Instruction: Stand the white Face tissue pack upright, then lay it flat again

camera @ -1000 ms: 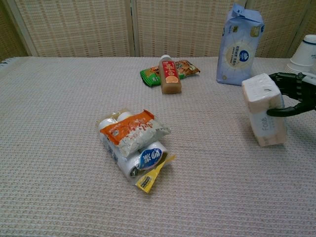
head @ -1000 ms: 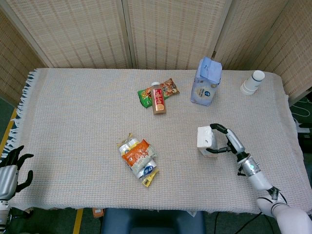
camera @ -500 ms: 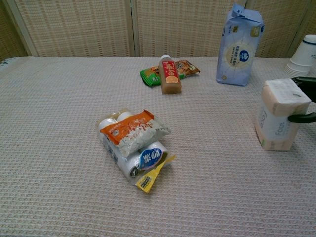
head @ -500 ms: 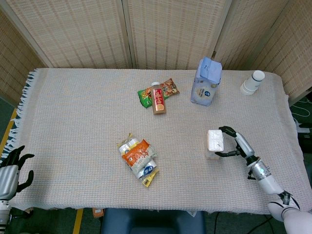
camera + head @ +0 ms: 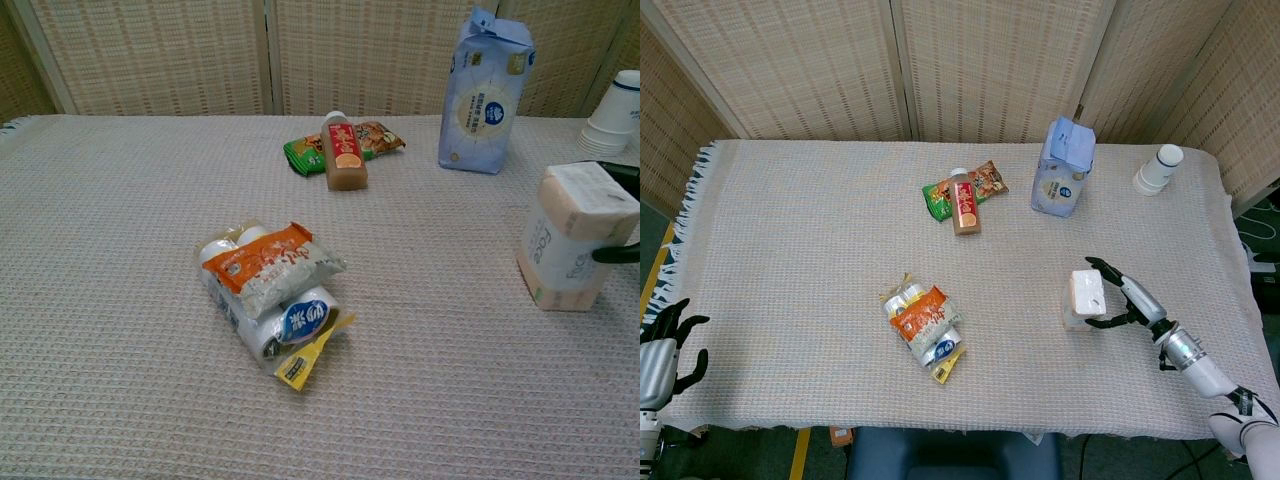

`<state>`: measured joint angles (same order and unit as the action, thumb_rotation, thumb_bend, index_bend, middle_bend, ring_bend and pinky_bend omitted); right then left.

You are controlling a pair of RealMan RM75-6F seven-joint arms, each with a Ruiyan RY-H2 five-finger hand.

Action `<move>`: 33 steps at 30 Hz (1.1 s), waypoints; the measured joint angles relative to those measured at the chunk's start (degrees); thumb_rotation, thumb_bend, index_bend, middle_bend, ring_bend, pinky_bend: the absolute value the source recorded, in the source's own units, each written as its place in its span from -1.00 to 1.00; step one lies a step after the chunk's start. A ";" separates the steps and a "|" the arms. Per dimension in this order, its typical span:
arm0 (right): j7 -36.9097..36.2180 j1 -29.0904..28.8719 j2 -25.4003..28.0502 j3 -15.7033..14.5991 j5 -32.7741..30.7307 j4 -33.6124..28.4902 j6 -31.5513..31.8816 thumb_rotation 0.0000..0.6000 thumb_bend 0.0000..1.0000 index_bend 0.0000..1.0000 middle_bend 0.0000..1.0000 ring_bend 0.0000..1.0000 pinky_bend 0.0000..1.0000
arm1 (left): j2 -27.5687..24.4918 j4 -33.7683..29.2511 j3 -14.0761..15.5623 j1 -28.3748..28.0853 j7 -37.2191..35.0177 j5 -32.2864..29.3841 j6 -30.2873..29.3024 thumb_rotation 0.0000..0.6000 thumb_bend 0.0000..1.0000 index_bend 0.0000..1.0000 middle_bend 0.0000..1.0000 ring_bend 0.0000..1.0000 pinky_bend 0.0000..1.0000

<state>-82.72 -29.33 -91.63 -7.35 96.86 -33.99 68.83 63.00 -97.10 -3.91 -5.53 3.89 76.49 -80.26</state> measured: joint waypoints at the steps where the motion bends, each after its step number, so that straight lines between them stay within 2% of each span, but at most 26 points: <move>1: 0.45 -0.12 0.43 -0.07 -0.04 -0.80 -0.37 1.00 -0.88 -1.00 -0.73 -0.84 -1.00 | -0.03 -0.05 -0.01 0.02 -0.04 -0.01 -0.04 1.00 -0.03 -0.45 -1.00 -1.00 -0.66; 6: 1.95 -0.59 2.37 -0.11 -0.40 -4.00 -1.55 1.00 -0.93 -1.00 -0.89 -0.94 -1.00 | -0.13 -0.10 -0.04 0.06 -0.15 -0.15 0.02 1.00 -0.03 -0.46 -1.00 -1.00 -0.66; 15: 4.94 -0.87 5.96 1.28 -2.03 -10.17 -1.45 1.00 -0.99 -1.00 -0.99 -1.00 -1.00 | -0.34 -0.44 -0.01 -0.05 0.20 -0.49 0.39 1.00 -0.03 -0.45 -1.00 -1.00 -0.66; 18: 6.17 -0.86 9.04 1.37 -2.14 -13.55 -1.07 1.00 -1.00 -1.00 -1.00 -1.00 -1.00 | -0.78 -0.93 -0.07 0.10 -0.12 -0.67 0.26 1.00 -0.03 -0.45 -1.00 -1.00 -0.65; 21: 8.27 -1.10 14.07 1.31 -2.24 -20.04 -1.33 1.00 -1.00 -1.00 -1.00 -1.00 -1.00 | -1.20 -1.40 -0.14 0.23 -0.60 -0.57 -0.01 1.00 -0.03 -0.45 -1.00 -1.00 -0.65; 27: 16.27 -2.71 26.34 1.01 -2.88 -38.74 -4.94 1.00 -1.00 -1.00 -1.00 -1.00 -1.00 | -1.61 -1.83 -0.16 0.61 -1.11 0.03 -0.92 1.00 -0.03 -0.45 -1.00 -1.00 -0.65; 31: 23.78 -4.94 36.03 1.23 -4.58 -51.72 -10.41 1.00 -1.00 -1.00 -1.00 -1.00 -1.00 | -1.88 -1.97 -0.25 0.78 -1.53 0.09 -1.20 1.00 -0.03 -0.45 -1.00 -1.00 -0.65; 33: 27.54 -6.31 40.07 1.52 -5.96 -56.23 -13.94 1.00 -1.00 -1.00 -1.00 -1.00 -1.00 | -1.95 -2.04 -0.28 0.79 -1.50 0.04 -1.21 1.00 -0.03 -0.45 -1.00 -1.00 -0.65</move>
<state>-55.18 -35.64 -51.56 -5.83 90.89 -90.22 54.89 61.06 -99.14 -4.19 -4.74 2.39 76.53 -81.47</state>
